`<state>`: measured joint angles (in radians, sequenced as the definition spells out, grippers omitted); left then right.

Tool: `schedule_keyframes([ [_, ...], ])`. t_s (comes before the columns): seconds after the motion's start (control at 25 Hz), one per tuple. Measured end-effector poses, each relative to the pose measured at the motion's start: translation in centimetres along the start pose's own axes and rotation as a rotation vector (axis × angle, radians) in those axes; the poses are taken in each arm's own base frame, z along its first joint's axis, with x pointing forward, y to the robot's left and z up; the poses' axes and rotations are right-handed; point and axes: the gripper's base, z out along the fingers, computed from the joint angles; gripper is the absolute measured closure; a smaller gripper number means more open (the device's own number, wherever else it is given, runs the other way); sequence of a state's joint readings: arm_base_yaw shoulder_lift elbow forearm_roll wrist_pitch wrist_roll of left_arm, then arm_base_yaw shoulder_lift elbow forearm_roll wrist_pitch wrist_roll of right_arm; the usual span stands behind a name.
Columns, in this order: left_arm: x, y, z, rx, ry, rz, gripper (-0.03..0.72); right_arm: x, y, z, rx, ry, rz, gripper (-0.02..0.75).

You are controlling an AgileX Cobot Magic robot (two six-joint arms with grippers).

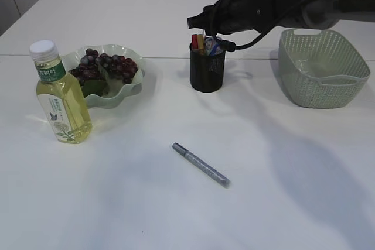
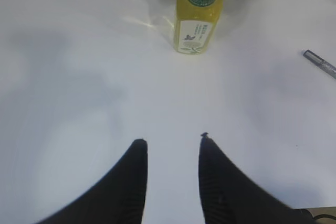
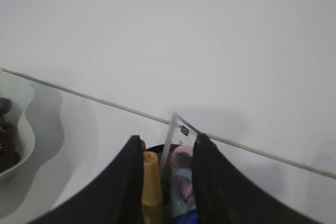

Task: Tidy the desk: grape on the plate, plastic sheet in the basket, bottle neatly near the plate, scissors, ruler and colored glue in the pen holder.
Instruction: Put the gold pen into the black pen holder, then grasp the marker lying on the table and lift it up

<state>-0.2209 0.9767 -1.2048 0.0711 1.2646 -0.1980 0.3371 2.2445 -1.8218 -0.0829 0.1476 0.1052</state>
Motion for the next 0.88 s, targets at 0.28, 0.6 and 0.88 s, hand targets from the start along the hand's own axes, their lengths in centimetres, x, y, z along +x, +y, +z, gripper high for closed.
schedule_keyframes([
  [0.28,0.0,0.1,0.0,-0.006,-0.001,0.002,0.445,-2.2,0.4,-3.0,0.004,0.073,0.008,0.465],
  [0.6,0.0,0.1,0.0,-0.006,-0.001,0.002,0.445,-4.4,5.5,-8.5,-0.092,0.336,-0.017,0.465],
  [0.88,0.0,0.1,0.0,-0.006,-0.001,0.002,0.445,-2.6,8.3,-10.6,-0.231,0.62,-0.182,0.465],
])
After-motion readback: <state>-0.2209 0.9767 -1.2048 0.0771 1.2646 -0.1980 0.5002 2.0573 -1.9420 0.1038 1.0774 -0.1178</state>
